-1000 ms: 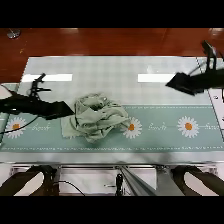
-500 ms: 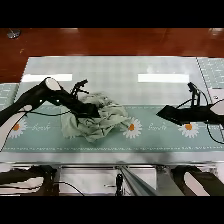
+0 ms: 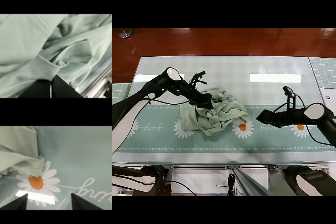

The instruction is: Fold the shirts.

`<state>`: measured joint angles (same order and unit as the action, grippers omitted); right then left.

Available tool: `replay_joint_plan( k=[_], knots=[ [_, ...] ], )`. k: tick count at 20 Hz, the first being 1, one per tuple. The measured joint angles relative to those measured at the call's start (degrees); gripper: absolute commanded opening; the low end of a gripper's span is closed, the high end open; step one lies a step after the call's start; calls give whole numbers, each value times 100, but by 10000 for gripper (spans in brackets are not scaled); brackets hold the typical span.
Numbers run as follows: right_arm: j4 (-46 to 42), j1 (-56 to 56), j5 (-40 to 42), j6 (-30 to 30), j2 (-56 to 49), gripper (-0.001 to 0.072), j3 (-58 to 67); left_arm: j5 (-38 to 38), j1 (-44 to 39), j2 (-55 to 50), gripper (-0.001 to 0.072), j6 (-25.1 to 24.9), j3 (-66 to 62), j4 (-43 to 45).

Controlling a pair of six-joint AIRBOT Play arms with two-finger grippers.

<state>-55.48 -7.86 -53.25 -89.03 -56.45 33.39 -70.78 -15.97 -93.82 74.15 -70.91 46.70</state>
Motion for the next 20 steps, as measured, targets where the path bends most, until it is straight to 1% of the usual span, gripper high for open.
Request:
replay_joint_plan(
  k=[3,8,9,10,11,12,14,16,18,20],
  knots=[
    [356,-240,328,68,-435,618,0,-151,87,-28,21,-17,-293,-4],
    [1235,-645,787,619,-1410,617,313,-289,229,-44,21,-17,-544,-2],
    [1329,-719,828,686,-1631,593,459,-297,243,-44,21,-11,-562,-2],
    [1381,-782,839,726,-1821,454,597,-313,254,-44,22,2,-577,-2],
    [1451,-835,863,767,-2009,180,737,-315,260,-44,21,2,-586,-4],
    [1491,-885,863,802,-2194,25,881,-321,267,-44,22,2,-595,-2],
    [1539,-957,734,940,-2459,25,1137,-393,282,-22,21,0,-614,-2],
    [1458,-933,367,1075,-2516,24,1502,-501,330,87,21,-72,-688,0],
    [1156,-750,-11,1069,-2365,24,2188,-575,433,341,21,-133,-903,-55],
    [761,-463,-431,896,-2135,24,3285,-411,590,726,21,-173,-1300,-326]
  ],
)
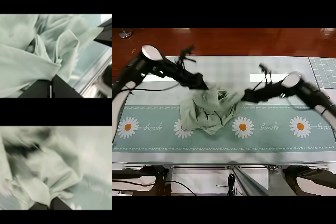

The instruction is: Fold the shirts.

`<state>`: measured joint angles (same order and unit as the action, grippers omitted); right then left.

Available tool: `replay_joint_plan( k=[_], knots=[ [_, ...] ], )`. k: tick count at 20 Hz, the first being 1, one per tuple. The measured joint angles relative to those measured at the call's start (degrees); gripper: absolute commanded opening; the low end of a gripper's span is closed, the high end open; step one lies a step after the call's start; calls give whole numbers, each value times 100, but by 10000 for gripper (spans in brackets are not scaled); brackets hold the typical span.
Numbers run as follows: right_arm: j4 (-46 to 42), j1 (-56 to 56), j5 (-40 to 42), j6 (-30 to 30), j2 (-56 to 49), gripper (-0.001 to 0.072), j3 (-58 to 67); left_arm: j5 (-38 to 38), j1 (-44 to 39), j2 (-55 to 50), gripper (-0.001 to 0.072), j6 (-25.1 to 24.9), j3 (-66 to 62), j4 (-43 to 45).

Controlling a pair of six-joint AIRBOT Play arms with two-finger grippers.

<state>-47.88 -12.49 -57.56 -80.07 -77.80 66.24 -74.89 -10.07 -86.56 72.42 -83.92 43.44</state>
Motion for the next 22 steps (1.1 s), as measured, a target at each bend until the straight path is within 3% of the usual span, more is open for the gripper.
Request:
replay_joint_plan(
  k=[5,8,16,22],
  knots=[
    [-555,433,-1029,-197,634,24,3683,772,417,1325,20,-116,-1462,-619],
    [-809,505,-1320,-203,1250,24,5027,1241,728,2212,21,-205,-2210,-706],
    [-1165,540,-1812,-111,2822,24,5825,1589,1150,3866,21,-262,-2846,-756],
    [-1189,546,-2616,-197,3158,24,5624,542,1180,4159,21,-55,-2745,-706]
  ],
)
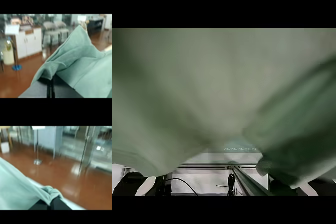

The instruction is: Fold the shirts.

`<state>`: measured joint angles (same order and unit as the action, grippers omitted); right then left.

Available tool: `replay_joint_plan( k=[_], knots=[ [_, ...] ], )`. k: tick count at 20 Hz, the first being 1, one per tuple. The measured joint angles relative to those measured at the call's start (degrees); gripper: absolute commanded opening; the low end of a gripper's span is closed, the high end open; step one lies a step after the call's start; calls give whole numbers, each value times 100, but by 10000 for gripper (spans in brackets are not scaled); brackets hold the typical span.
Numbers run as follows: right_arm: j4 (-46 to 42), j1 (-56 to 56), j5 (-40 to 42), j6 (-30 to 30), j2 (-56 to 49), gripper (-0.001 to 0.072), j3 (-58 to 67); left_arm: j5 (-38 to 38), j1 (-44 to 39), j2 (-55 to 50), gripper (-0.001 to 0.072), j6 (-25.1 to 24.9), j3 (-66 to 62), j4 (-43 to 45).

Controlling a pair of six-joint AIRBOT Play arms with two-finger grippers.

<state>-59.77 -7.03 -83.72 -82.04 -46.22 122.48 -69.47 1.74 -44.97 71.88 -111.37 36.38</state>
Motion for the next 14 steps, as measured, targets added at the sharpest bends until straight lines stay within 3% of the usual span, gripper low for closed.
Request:
replay_joint_plan(
  k=[3,6,10,14],
  knots=[
    [22,0,-393,-101,33,24,-879,-544,2,-2,21,205,619,142],
    [-17,0,-391,-111,28,24,-2361,-599,0,-142,21,306,1578,498],
    [-544,90,345,-155,-452,24,-3893,66,-39,-820,21,190,2712,691],
    [-380,424,1526,-225,-1665,25,-4371,660,-334,-2046,22,26,3121,824]
  ],
)
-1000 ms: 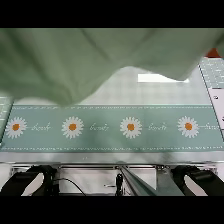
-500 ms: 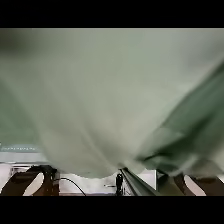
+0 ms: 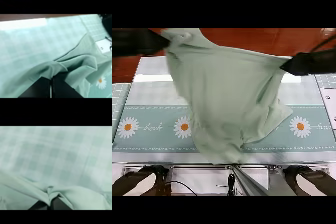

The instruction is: Fold the shirts.

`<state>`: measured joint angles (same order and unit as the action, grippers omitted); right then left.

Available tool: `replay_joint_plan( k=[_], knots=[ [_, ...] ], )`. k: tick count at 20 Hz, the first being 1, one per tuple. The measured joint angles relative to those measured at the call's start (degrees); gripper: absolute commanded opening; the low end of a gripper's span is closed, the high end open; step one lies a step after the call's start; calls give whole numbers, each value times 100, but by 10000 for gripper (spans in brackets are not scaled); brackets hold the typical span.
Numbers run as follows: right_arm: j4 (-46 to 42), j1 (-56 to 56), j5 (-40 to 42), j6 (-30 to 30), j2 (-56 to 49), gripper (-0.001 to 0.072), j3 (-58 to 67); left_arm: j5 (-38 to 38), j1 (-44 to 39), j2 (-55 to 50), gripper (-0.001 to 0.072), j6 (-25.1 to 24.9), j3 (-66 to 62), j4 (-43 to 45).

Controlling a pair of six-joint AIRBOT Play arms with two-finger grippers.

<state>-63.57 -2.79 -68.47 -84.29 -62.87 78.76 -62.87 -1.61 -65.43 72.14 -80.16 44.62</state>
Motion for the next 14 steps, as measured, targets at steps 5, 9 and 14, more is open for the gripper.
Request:
replay_joint_plan(
  k=[5,9,14],
  knots=[
    [1451,457,1296,114,-1574,542,-144,188,-369,-1504,700,166,120,68],
    [2404,1023,1259,354,-2194,619,-144,-496,-310,-2081,707,382,133,234],
    [1541,2203,-236,479,-2035,618,-291,-1864,629,-2048,707,695,557,1410]
  ],
)
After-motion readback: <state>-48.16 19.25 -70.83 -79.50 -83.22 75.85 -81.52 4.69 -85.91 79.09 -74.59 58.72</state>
